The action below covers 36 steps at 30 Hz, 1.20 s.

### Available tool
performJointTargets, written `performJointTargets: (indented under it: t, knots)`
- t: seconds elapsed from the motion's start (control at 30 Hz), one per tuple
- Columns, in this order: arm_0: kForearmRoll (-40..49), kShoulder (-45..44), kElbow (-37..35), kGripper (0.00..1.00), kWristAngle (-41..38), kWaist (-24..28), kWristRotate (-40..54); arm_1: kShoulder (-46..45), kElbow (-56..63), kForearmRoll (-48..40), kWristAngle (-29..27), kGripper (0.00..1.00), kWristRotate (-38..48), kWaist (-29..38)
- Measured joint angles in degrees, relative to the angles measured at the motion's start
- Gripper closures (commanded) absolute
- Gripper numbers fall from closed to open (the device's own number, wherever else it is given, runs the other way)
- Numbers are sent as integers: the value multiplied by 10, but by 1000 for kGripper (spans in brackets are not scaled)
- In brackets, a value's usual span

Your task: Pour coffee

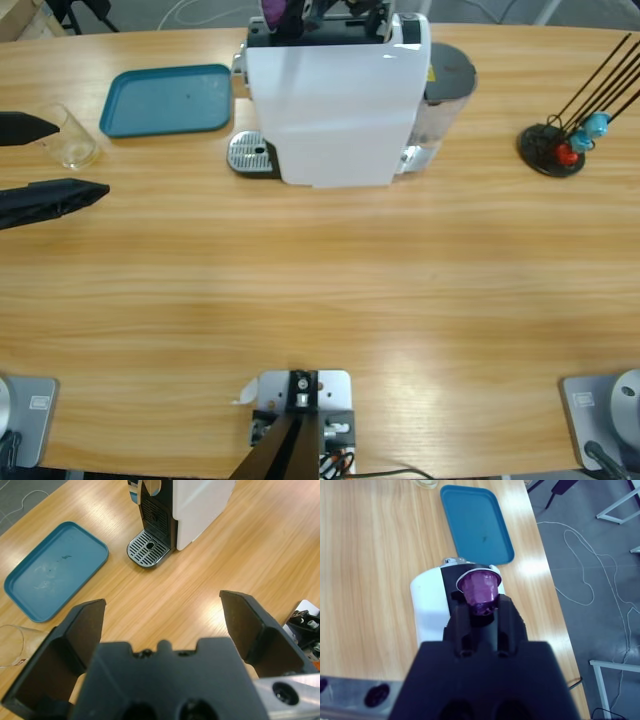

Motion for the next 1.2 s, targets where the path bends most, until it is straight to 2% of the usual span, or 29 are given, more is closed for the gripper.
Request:
performJointTargets:
  t: [0.27, 0.3, 0.37, 0.4, 0.43, 0.5, 0.77, 0.93, 0.97, 1.03, 1.07, 1.1, 1.2]
  knots:
    - [0, 0, 2, 0, 0, 0, 0, 2, 6, 1, 0, 1000, 0, 0]
    - [0, 0, 2, 0, 0, 0, 0, 2, 6, 1, 0, 927, 0, 0]
    - [0, 0, 3, 0, 0, 0, 0, 2, 6, 1, 0, 301, 0, 0]
    - [0, 0, 3, 0, 0, 0, 0, 2, 6, 1, 0, 137, 0, 0]
    - [0, 0, 3, 0, 0, 0, 0, 2, 6, 1, -1, 35, 0, 0]
    - [0, 0, 5, 0, 0, 0, 0, 2, 6, 1, -11, 0, 0, 1]
    - [0, 0, 9, 0, 0, 0, 0, 2, 7, -2, -29, 12, 20, 8]
    - [0, 0, 10, 0, 0, 0, 0, -1, 4, -4, -30, 150, 21, 10]
    - [0, 0, 10, 0, 0, 0, 0, -2, 4, -4, -30, 266, 22, 11]
    - [0, 0, 10, 0, 1, 0, 0, -4, 1, -4, -30, 664, 29, 17]
    - [0, 0, 10, 0, 2, 0, 0, -6, -3, -4, -28, 918, 36, 24]
    - [0, 0, 10, 0, 3, 0, 0, -9, -8, -4, -26, 1000, 47, 31]
    - [0, -1, 10, 0, 12, 0, 0, -25, -24, 18, -19, 1000, 107, 52]
